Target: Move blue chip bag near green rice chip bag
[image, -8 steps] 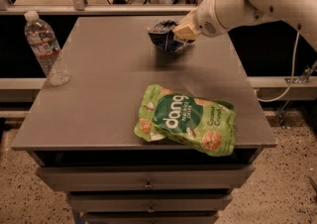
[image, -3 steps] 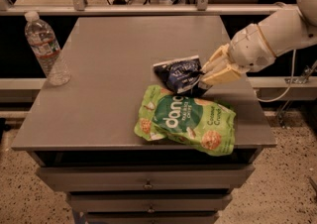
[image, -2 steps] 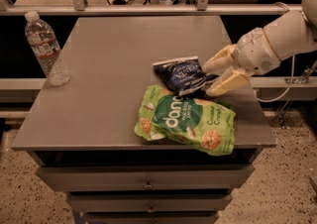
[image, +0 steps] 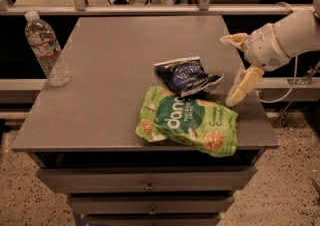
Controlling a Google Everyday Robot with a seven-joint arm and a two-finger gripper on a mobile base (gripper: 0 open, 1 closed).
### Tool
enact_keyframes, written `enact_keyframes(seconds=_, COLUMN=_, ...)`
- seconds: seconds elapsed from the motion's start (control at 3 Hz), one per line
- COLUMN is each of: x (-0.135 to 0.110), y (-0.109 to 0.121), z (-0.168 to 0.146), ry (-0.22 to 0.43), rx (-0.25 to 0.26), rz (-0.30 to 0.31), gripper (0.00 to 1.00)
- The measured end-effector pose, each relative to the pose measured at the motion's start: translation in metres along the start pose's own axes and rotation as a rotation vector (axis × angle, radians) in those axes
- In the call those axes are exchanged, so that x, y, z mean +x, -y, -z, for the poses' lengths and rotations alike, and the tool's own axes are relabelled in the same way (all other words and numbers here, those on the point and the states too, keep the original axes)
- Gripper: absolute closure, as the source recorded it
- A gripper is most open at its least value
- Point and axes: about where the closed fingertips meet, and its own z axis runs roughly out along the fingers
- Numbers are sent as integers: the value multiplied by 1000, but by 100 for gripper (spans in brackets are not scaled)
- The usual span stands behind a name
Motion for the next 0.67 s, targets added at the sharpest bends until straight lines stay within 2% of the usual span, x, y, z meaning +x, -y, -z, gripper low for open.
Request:
enact_keyframes(seconds=0.33, x=11, y=25, z=30, ry=-57, rx=116, rz=1, gripper=0)
enact_keyframes(seconds=0.67, x=15, y=36, z=43, ry=-79, rx=169, rz=6, gripper=0)
